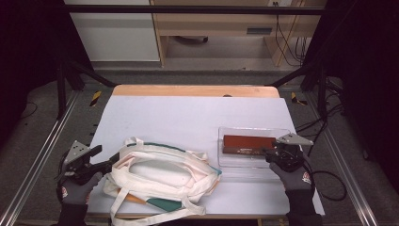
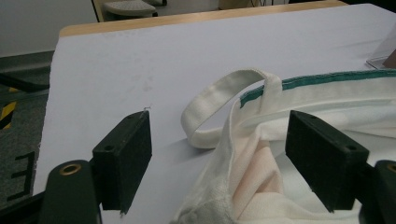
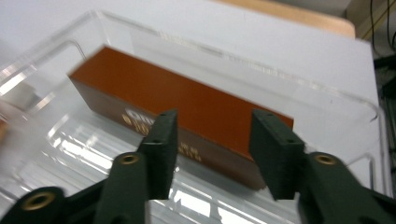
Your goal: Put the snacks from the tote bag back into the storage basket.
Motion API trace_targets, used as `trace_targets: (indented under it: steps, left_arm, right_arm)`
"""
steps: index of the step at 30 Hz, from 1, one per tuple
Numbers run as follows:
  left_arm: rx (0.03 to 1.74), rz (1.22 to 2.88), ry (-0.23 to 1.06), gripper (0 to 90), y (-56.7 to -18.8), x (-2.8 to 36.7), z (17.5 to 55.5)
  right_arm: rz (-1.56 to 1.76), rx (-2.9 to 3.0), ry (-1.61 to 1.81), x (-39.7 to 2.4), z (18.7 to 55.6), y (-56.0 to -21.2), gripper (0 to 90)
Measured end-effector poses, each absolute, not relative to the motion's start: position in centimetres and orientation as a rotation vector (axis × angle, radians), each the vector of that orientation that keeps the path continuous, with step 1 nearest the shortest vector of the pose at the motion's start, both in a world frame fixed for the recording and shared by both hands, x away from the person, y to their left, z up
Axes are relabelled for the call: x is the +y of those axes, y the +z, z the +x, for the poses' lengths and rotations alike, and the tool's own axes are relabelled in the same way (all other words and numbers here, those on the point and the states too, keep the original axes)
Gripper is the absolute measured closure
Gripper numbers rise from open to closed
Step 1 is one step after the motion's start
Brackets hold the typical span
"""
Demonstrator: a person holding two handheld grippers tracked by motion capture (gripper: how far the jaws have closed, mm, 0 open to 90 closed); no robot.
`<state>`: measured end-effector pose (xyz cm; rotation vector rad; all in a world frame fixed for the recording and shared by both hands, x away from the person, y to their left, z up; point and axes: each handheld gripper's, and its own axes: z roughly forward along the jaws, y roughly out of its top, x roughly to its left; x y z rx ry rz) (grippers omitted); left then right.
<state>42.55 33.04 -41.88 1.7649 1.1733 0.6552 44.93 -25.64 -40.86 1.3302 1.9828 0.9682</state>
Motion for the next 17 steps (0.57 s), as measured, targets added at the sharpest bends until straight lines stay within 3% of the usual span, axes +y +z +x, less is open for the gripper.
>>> trace_targets:
  steps: [4, 17]
  left_arm:
    - [1.170, 1.759, 0.657, 22.3, -41.8, 33.1, 42.5]
    - [1.170, 1.725, 0.683, 23.3, -41.6, 34.1, 42.4]
  right_arm:
    - [1.280, 1.923, 1.079, -25.5, 44.2, -39.9, 36.4]
    - [1.279, 1.787, 1.170, -26.9, 42.8, -39.1, 25.1]
